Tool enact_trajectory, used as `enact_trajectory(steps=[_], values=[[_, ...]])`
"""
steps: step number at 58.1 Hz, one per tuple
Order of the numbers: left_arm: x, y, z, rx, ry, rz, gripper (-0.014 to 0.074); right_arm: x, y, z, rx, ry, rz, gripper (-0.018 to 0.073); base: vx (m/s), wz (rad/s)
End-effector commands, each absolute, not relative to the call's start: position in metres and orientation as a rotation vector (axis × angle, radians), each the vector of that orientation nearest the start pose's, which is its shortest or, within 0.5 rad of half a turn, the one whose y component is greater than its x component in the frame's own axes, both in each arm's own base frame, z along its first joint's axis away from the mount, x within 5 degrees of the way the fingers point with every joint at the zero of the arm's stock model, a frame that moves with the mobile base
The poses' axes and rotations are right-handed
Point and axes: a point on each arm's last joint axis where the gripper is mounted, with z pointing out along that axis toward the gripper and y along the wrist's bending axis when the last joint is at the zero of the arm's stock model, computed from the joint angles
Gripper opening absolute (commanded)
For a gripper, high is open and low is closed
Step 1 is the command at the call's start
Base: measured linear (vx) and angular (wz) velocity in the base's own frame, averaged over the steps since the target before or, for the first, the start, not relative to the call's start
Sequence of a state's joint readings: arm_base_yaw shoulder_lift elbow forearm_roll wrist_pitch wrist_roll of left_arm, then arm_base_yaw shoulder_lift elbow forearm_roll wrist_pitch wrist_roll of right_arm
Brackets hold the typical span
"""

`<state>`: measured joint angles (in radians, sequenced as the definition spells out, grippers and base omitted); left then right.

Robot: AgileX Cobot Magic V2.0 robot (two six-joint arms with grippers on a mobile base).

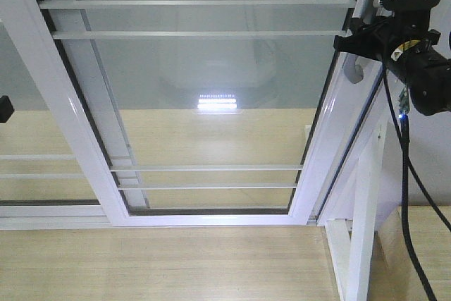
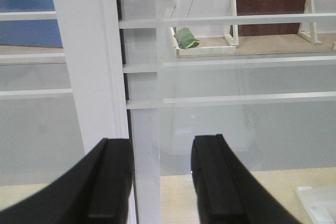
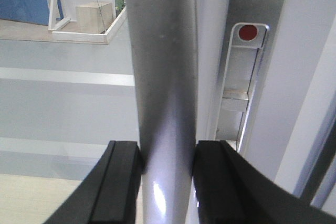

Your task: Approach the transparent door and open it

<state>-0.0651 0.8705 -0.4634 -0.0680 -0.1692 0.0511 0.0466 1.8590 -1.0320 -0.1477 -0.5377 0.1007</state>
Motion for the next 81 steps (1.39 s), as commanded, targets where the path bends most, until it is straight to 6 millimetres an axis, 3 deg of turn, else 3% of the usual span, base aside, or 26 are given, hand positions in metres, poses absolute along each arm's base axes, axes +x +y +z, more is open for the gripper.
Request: enact_trajectory(steps=[1,71,81], values=[[0.184,-0.011,0.313,0.021,1.596,-0.061,0.0409,0.405,0.044,0.248,-0.205,1.59,0.108,0.0307,0.0,0.0],[0.184,-0.011,0.313,0.02,1.596,-0.061,0.0409,0.382,0.142,0.254,-0.381,1.502,0.314,0.0307,0.0,0.0],[0.184,-0.011,0.313,0.02,1.596,-0.061,0.0409,0.378,0.141,0.262,-0.355,1.493,0.326,0.0307,0.0,0.0]])
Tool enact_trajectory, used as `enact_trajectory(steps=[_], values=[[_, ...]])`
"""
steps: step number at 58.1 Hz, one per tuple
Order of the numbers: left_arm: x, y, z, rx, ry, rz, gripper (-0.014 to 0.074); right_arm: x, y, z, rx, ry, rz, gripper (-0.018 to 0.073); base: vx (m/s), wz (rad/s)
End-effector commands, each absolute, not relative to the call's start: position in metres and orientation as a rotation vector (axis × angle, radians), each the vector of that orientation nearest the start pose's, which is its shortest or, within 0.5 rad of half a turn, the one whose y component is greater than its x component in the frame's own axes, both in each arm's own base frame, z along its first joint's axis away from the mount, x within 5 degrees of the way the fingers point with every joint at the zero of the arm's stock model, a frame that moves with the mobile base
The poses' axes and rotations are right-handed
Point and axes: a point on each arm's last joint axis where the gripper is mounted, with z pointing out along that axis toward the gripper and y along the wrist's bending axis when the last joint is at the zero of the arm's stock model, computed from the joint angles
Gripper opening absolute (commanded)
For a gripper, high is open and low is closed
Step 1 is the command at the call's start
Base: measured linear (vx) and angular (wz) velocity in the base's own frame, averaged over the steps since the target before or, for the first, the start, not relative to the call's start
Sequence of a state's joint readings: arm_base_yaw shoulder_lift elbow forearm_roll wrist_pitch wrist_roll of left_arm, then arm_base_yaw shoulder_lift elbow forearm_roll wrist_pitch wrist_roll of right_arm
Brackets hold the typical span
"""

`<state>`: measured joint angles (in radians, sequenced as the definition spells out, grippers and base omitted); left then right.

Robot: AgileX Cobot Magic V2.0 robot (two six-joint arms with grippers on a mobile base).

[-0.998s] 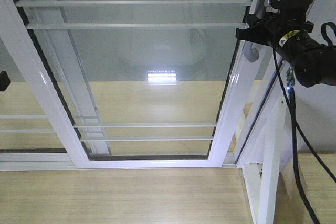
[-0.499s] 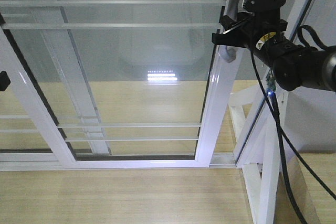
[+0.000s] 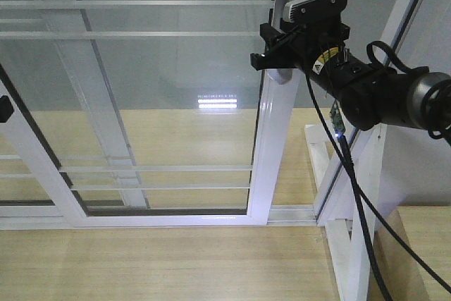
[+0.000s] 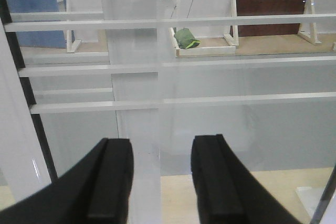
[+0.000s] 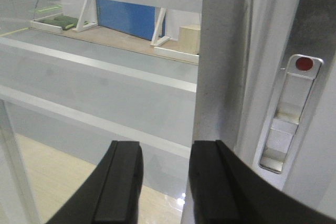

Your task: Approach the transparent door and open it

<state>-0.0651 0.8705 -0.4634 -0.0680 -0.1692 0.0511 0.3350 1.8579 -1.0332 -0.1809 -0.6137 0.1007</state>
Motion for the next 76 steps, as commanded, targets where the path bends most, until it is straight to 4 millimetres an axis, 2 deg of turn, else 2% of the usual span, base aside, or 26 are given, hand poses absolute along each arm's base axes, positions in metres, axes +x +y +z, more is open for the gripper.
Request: enact_trajectory(steps=[1,8,12,19,27,35,42,48,54,60,68,76], values=[[0.184,-0.011,0.313,0.02,1.596,-0.061,0.0409,0.377,0.141,0.264,-0.345,1.493,0.328,0.0307,0.0,0.0],[0.184,-0.011,0.313,0.023,1.597,-0.061,0.0409,0.37,0.133,0.287,-0.258,1.482,0.338,0.0307,0.0,0.0],[0.184,-0.013,0.313,0.035,1.598,-0.061,0.0409,0.363,0.128,0.3,-0.274,1.497,0.304,0.0307,0.0,0.0],[0.184,-0.019,0.312,0.066,1.6,-0.087,0.0409,0.348,0.119,0.313,-0.36,1.629,0.201,0.0307,0.0,0.0],[0.189,-0.033,0.306,0.123,1.629,-0.138,0.0409,0.329,0.103,0.326,-0.321,1.773,0.183,0.0307,0.0,0.0],[0.199,-0.054,0.296,0.202,1.643,-0.205,0.0409,0.298,0.076,0.339,-0.252,1.734,0.157,0.0307,0.0,0.0],[0.209,-0.076,0.289,0.258,1.583,-0.267,0.0409,0.255,0.047,0.337,-0.194,1.731,0.108,0.0307,0.0,0.0],[0.218,-0.097,0.28,0.301,1.544,-0.323,0.041,0.221,0.036,0.331,-0.181,1.751,0.085,0.0307,0.0,0.0],[0.235,-0.125,0.271,0.345,1.572,-0.397,0.044,0.19,0.031,0.331,-0.198,1.742,0.069,0.0307,0.0,0.0],[0.254,-0.152,0.269,0.454,1.558,-0.414,0.0496,0.173,0.028,0.333,-0.196,1.743,0.067,0.0307,0.0,0.0],[0.286,-0.181,0.276,0.481,1.523,-0.44,0.0543,0.164,0.026,0.337,-0.194,1.737,0.066,0.0307,0.0,0.0],[0.316,-0.206,0.28,0.435,1.508,-0.521,0.0545,0.164,0.026,0.336,-0.187,1.744,0.074,0.0307,0.0,0.0]])
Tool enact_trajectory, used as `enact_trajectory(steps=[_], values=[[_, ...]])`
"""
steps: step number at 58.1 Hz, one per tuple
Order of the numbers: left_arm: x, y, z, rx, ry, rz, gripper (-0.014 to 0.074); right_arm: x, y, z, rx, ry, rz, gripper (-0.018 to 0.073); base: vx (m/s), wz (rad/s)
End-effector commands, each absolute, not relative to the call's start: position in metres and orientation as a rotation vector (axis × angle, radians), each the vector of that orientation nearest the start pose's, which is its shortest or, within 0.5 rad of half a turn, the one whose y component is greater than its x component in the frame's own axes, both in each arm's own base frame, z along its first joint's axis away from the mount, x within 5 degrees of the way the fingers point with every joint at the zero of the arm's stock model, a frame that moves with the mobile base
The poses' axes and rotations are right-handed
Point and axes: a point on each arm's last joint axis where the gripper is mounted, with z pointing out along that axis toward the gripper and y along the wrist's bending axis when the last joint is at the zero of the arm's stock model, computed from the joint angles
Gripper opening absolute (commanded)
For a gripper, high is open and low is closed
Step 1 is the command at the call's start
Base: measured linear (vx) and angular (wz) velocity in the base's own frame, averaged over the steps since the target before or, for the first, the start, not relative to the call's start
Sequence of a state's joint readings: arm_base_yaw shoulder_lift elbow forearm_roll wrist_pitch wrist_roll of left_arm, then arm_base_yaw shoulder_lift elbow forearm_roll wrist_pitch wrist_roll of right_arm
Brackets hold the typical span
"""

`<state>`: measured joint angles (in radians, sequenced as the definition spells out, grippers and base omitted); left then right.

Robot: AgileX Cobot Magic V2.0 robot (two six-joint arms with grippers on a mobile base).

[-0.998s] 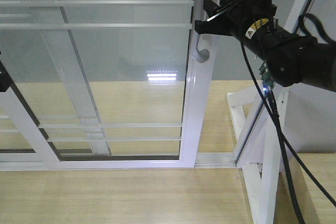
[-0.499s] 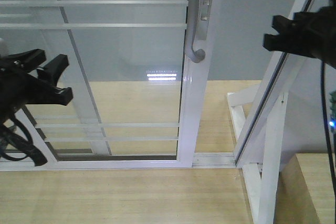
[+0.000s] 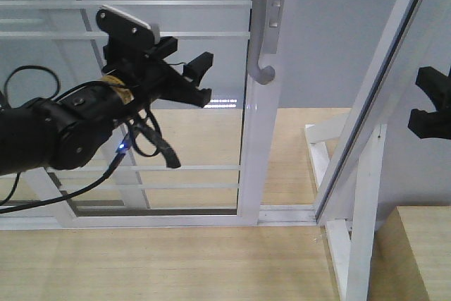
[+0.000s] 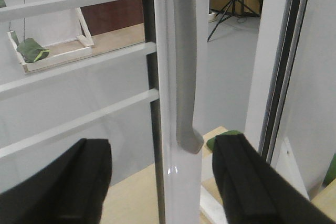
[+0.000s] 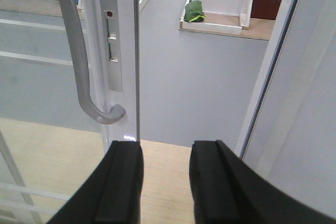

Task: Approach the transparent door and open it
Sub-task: 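Withdraw the right gripper and bring the left gripper to the handle, then close the left gripper around the silver door handle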

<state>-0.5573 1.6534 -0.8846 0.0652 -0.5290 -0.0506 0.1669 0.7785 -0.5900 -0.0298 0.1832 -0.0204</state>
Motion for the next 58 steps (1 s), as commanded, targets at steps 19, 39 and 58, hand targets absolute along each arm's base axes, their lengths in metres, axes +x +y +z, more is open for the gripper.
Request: enact_trajectory(steps=[19,39,58], values=[[0.375,-0.25,0.282,0.467,1.445,-0.568,0.0545,0.164,0.027,0.336,-0.19,1.749,0.076,0.0307,0.0,0.0],[0.415,-0.276,0.286,0.44,1.368,-0.585,0.0545,0.164,0.027,0.336,-0.196,1.75,0.07,0.0307,0.0,0.0],[0.435,-0.287,0.283,0.444,1.328,-0.559,0.0515,0.163,0.026,0.332,-0.203,1.793,0.064,0.0307,0.0,0.0]])
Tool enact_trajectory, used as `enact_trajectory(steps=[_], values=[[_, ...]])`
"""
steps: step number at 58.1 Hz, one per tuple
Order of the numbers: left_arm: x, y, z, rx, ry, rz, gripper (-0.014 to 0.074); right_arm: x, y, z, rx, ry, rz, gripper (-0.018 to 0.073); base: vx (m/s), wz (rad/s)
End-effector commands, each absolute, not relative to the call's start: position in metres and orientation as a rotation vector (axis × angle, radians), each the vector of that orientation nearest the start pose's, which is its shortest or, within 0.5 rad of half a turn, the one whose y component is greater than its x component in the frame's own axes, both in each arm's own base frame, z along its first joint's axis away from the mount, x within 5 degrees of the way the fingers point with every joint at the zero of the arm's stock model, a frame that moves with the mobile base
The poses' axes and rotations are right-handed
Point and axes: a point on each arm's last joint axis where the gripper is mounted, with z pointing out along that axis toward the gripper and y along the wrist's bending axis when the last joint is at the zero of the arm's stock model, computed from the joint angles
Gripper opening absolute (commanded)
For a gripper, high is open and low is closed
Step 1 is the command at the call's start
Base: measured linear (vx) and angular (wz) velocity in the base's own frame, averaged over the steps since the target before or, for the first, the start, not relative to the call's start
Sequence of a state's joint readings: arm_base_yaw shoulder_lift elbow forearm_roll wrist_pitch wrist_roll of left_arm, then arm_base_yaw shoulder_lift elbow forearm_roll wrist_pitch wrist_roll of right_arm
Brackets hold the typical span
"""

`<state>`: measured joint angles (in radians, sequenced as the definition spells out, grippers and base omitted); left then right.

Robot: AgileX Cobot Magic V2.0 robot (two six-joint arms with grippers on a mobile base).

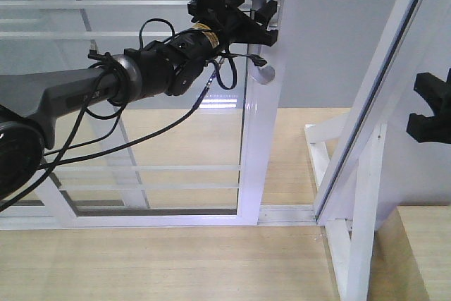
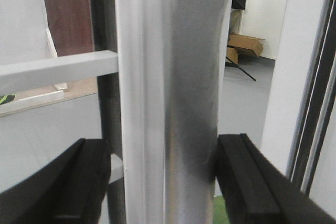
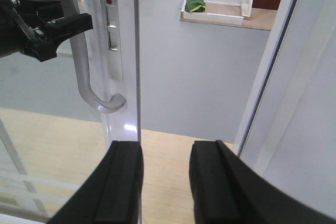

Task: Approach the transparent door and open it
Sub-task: 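Close the left gripper around the silver door handle, then pull the handle with the left gripper, sliding the door along its track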

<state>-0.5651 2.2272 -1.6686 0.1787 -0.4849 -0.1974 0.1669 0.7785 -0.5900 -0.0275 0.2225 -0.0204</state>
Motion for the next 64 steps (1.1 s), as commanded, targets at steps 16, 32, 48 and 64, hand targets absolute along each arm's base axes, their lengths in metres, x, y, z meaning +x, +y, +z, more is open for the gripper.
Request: enact_trajectory(steps=[16,32,48,64], values=[[0.438,-0.279,0.288,0.353,1.342,-0.504,0.0428,0.162,0.026,0.33,-0.214,1.815,0.054,0.0307,0.0,0.0],[0.43,-0.269,0.317,0.391,1.38,-0.425,0.0423,0.162,0.026,0.33,-0.214,1.816,0.053,0.0307,0.0,0.0],[0.44,-0.235,0.334,0.355,1.403,-0.365,0.0428,0.162,0.026,0.33,-0.214,1.816,0.053,0.0307,0.0,0.0],[0.446,-0.206,0.342,0.337,1.493,-0.315,0.0435,0.162,0.026,0.33,-0.216,1.815,0.052,0.0307,0.0,0.0]])
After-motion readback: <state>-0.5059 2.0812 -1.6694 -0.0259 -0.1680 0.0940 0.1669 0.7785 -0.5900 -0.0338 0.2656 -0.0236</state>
